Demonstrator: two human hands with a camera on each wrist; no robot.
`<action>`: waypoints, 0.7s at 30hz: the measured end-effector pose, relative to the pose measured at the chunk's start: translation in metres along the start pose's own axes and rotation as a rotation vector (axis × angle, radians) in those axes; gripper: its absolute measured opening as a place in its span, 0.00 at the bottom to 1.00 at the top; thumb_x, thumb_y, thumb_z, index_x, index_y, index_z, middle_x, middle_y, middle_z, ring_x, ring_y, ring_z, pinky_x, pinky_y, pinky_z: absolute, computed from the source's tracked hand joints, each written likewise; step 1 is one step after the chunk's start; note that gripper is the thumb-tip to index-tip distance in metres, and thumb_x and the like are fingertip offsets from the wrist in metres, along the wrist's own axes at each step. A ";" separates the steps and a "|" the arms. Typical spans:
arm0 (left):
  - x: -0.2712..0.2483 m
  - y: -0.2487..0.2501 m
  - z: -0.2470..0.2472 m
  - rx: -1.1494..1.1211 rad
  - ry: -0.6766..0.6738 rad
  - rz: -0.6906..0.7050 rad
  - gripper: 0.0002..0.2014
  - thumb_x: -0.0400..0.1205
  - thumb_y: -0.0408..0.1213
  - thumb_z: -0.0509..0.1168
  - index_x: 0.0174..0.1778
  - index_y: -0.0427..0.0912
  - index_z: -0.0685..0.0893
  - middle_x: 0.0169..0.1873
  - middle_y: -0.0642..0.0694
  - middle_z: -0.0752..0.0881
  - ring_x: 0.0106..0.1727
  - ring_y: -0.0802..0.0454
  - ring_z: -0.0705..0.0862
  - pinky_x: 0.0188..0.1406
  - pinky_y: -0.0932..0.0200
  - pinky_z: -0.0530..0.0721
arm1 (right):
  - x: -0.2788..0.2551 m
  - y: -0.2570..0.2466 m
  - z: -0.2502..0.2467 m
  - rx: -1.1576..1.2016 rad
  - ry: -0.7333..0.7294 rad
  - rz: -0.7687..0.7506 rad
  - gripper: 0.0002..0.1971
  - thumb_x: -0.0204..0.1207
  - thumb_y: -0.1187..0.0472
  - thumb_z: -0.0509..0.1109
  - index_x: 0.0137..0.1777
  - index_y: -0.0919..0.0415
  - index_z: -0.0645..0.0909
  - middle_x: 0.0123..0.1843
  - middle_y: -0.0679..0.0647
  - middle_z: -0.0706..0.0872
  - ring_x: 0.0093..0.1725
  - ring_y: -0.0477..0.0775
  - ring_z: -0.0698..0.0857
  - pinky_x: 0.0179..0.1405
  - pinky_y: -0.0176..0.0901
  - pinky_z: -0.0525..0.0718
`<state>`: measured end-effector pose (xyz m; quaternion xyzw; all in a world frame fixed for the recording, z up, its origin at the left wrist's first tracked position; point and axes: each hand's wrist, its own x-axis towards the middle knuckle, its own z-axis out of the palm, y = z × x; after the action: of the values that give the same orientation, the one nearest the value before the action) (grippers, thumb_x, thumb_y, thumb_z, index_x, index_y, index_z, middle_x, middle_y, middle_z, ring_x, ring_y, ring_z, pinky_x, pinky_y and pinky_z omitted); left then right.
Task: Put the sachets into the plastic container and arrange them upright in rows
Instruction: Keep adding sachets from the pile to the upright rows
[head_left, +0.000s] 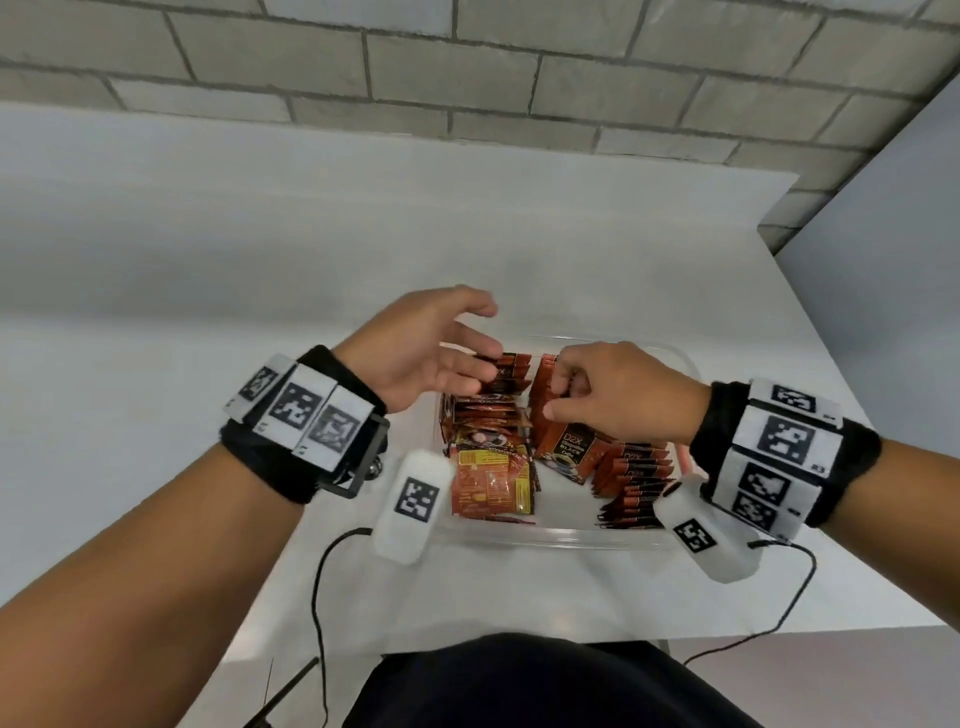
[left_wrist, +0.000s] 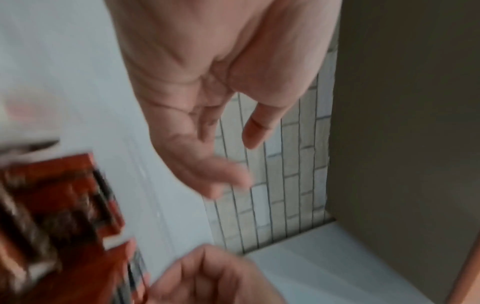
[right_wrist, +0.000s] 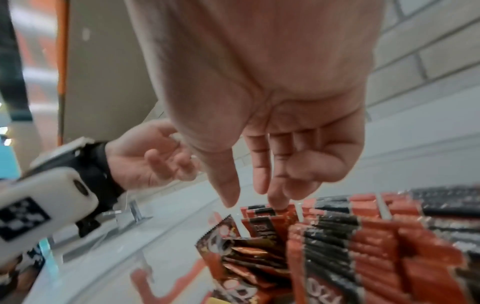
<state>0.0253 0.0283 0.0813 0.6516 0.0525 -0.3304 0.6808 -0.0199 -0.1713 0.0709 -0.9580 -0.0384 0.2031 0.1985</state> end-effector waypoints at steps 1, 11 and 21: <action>-0.005 0.002 -0.015 0.023 0.053 0.032 0.12 0.84 0.44 0.62 0.57 0.42 0.82 0.38 0.41 0.85 0.28 0.50 0.82 0.19 0.64 0.78 | 0.000 -0.004 0.001 0.041 -0.025 0.000 0.10 0.74 0.50 0.73 0.51 0.54 0.81 0.40 0.43 0.81 0.41 0.47 0.81 0.38 0.38 0.78; -0.001 -0.060 -0.056 0.276 0.054 -0.115 0.18 0.81 0.41 0.68 0.66 0.45 0.77 0.47 0.39 0.83 0.35 0.46 0.85 0.26 0.55 0.84 | 0.032 -0.029 0.020 -0.299 0.047 -0.100 0.25 0.74 0.53 0.72 0.68 0.57 0.69 0.59 0.55 0.72 0.56 0.54 0.71 0.48 0.46 0.77; 0.003 -0.065 -0.054 0.155 0.024 -0.042 0.17 0.80 0.34 0.69 0.65 0.41 0.78 0.38 0.43 0.87 0.30 0.49 0.86 0.26 0.56 0.86 | 0.051 -0.041 0.036 -0.432 -0.138 -0.067 0.35 0.71 0.49 0.77 0.72 0.60 0.65 0.62 0.58 0.72 0.57 0.57 0.76 0.46 0.46 0.77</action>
<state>0.0130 0.0812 0.0164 0.7050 0.0483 -0.3400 0.6205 0.0122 -0.1130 0.0374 -0.9603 -0.1263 0.2486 -0.0077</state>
